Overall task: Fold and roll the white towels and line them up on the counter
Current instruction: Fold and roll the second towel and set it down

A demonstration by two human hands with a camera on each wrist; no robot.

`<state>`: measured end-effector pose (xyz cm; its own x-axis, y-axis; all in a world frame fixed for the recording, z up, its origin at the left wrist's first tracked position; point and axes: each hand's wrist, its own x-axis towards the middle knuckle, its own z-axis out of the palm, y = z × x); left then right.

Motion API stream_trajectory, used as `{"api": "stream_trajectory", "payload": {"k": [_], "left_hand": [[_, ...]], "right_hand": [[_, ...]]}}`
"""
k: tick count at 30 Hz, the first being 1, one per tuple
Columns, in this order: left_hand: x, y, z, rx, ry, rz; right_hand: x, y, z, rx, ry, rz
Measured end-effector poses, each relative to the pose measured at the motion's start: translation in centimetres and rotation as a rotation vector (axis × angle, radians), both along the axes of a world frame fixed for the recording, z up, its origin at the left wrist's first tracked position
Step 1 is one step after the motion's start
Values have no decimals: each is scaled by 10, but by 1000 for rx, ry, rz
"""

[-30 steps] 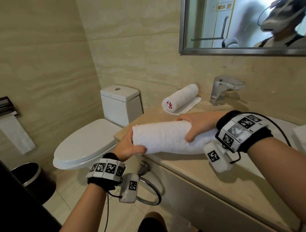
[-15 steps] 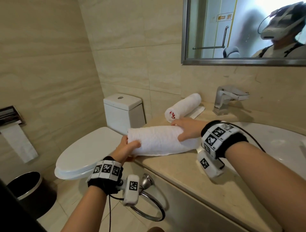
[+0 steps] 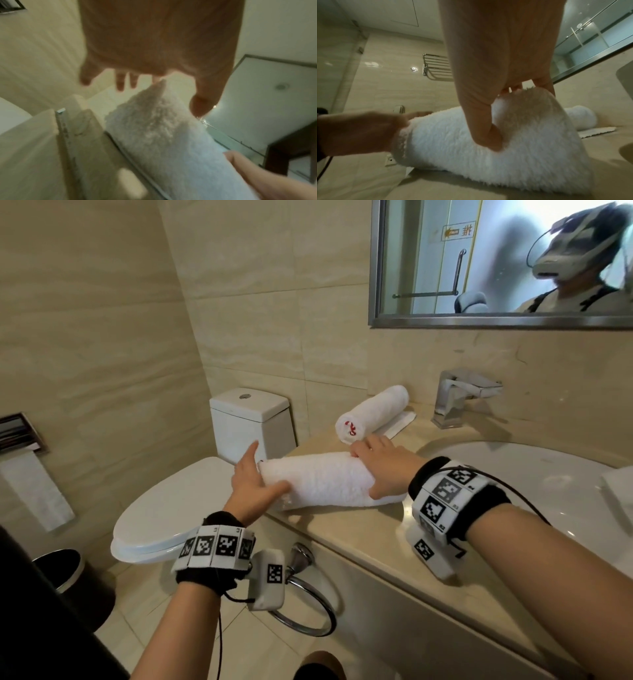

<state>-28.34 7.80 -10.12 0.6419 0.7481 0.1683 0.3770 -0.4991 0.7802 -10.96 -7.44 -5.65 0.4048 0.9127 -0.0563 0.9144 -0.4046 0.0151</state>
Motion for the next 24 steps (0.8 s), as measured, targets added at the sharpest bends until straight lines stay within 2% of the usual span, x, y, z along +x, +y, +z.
{"api": "stream_trajectory", "payload": {"k": [1, 2, 4, 5, 7, 10, 14, 19, 24], "left_hand": [[2, -6, 6, 156, 1, 19], [4, -11, 11, 363, 72, 18], [14, -25, 17, 712, 314, -53], [20, -31, 16, 782, 417, -104], [30, -43, 10, 747, 531, -164], [36, -49, 5, 675, 558, -177], [34, -54, 10, 669, 615, -166], [40, -58, 25, 590, 518, -173], [53, -63, 24, 553, 475, -192]], "right_hand": [[1, -2, 2, -6, 17, 6], [1, -4, 3, -9, 38, 12], [1, -8, 3, 6, 86, 8], [2, -11, 2, 21, 107, 6], [1, -14, 0, 23, 127, 15], [-2, -19, 1, -26, 105, 63], [0, -20, -1, -69, 164, 10], [0, -23, -2, 110, 241, -50], [-1, -28, -1, 164, 263, -70]]}}
